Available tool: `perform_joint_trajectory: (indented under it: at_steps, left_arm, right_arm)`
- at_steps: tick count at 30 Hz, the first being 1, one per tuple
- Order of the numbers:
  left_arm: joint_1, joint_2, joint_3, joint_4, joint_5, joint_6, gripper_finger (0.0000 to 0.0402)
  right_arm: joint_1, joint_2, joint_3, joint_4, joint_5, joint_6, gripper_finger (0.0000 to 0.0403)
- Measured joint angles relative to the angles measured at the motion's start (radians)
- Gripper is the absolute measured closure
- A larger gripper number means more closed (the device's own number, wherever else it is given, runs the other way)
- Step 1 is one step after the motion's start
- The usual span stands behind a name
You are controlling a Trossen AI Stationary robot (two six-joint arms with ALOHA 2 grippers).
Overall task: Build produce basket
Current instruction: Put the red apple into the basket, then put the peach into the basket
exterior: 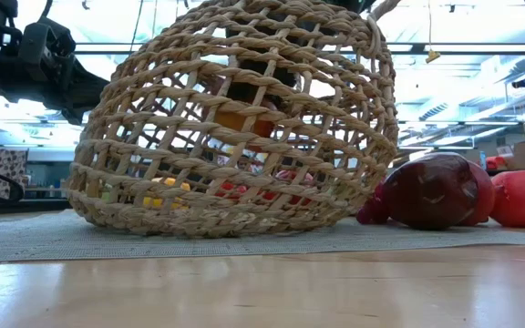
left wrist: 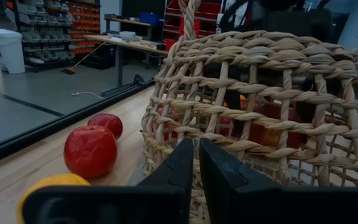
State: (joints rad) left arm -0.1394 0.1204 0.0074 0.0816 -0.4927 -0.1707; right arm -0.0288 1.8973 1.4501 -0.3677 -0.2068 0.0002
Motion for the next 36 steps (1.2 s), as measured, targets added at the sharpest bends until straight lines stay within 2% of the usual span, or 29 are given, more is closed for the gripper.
perform_joint_trajectory:
  at_steps: [8,29,36]
  left_arm:
    - [0.0,0.0,0.0,0.001,0.0,0.0,0.0363]
    - [0.0,0.0,0.0,0.001,0.0,0.001,0.0368]
    - [0.0,0.0,0.0,0.001,0.0,0.001,0.0364]
  right_arm:
    - [0.0,0.017,0.0,0.011,-0.002,-0.078,0.0048]
    - [0.001,0.034,0.001,-0.105,0.03,-0.037,0.0047]
    - [-0.007,0.034,0.001,-0.122,0.031,-0.011,0.0008]
